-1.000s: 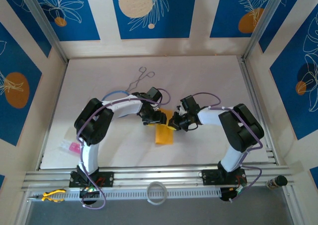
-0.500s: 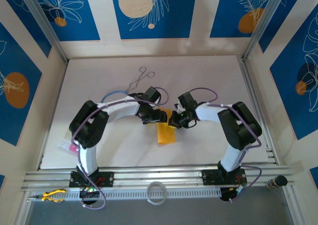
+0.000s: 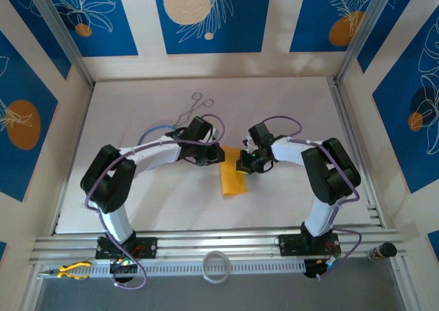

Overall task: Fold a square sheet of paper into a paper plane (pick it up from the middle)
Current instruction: Hold the square sheet of paper at the center of the table, then first fold the square sheet of paper in half at the center of the table.

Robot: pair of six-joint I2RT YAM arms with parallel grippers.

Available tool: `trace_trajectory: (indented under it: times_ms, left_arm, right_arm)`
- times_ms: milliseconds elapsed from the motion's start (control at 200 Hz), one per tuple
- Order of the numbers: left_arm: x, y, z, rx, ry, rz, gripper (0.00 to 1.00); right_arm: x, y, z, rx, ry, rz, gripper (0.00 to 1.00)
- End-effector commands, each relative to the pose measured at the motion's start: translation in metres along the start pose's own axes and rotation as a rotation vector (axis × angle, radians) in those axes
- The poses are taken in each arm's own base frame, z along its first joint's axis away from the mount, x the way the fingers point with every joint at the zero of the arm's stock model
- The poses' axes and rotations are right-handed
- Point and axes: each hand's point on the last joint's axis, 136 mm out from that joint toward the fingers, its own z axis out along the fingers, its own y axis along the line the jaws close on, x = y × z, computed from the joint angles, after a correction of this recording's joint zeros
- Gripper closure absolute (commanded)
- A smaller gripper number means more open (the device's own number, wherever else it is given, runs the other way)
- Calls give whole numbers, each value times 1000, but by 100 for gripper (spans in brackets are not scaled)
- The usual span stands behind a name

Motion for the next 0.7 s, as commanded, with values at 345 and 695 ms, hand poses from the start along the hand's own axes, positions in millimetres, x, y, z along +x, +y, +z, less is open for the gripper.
trace_trajectory:
  times_ms: [345,695]
  left_arm:
    - [12,7,35,114,72,-57,100]
    - [21,22,41,66,98,-42,100]
  right_arm:
    - [17,-46,9,161,50,75,100]
    - [18,-47,9,166,50,80,100]
